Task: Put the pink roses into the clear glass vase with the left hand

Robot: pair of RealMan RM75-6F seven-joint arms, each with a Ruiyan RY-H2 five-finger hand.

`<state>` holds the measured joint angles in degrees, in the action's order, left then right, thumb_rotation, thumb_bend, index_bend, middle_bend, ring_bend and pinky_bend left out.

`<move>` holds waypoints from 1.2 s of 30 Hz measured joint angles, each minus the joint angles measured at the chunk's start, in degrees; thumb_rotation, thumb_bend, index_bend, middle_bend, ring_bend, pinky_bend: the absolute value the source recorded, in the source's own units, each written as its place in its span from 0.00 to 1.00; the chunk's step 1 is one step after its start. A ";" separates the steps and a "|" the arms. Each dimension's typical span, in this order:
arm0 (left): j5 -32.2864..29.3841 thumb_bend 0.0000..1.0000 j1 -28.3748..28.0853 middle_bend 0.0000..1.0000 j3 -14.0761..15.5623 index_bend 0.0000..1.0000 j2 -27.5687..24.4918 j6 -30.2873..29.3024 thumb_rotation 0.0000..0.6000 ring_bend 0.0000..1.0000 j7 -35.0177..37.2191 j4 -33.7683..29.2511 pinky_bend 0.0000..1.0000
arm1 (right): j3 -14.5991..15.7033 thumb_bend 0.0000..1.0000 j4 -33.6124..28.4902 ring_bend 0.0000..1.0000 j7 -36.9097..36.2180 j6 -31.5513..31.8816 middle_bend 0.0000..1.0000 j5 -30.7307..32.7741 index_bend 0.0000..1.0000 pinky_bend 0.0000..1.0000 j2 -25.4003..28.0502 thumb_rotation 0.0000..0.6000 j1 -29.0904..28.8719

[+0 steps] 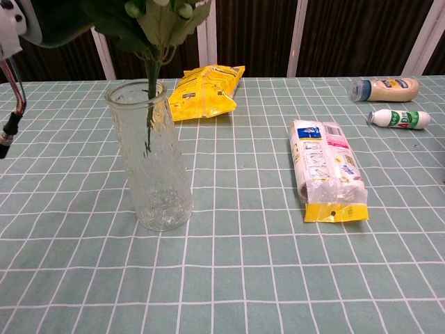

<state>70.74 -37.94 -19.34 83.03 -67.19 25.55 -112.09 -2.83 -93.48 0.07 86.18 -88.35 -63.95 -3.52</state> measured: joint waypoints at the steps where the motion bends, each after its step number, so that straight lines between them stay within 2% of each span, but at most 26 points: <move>1: 0.33 0.45 -0.08 0.46 0.40 0.43 0.45 0.42 1.00 0.32 0.22 0.53 0.45 | 0.02 0.17 -0.02 0.01 -0.10 -0.01 0.09 0.00 0.12 0.00 0.05 1.00 0.01; 10: 2.71 0.45 -0.19 0.43 2.67 0.43 1.35 2.49 1.00 0.30 1.25 2.78 0.41 | 0.02 0.17 -0.09 0.01 -0.69 0.30 0.09 -0.20 0.12 0.00 0.31 1.00 0.12; 15: 3.51 0.45 0.30 0.42 3.35 0.42 0.99 2.91 1.00 0.27 2.36 3.92 0.33 | 0.07 0.17 -0.15 0.01 -0.97 0.47 0.09 -0.36 0.12 0.00 0.43 1.00 0.20; 24: 4.31 0.45 1.08 0.42 3.84 0.42 0.12 3.47 1.00 0.26 4.41 5.54 0.33 | 0.24 0.17 -0.20 0.01 -0.77 0.12 0.09 -0.49 0.12 0.00 0.30 1.00 0.08; 36: 6.28 0.45 3.15 0.46 3.79 0.44 -0.81 0.54 1.00 0.26 6.20 6.84 0.33 | 0.26 0.17 -0.24 0.01 -0.40 0.06 0.09 -0.49 0.12 0.00 0.03 1.00 0.02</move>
<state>77.02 -34.79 -15.54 82.22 -66.65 31.75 -105.25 -2.58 -93.72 -0.32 86.24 -88.84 -63.91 -3.50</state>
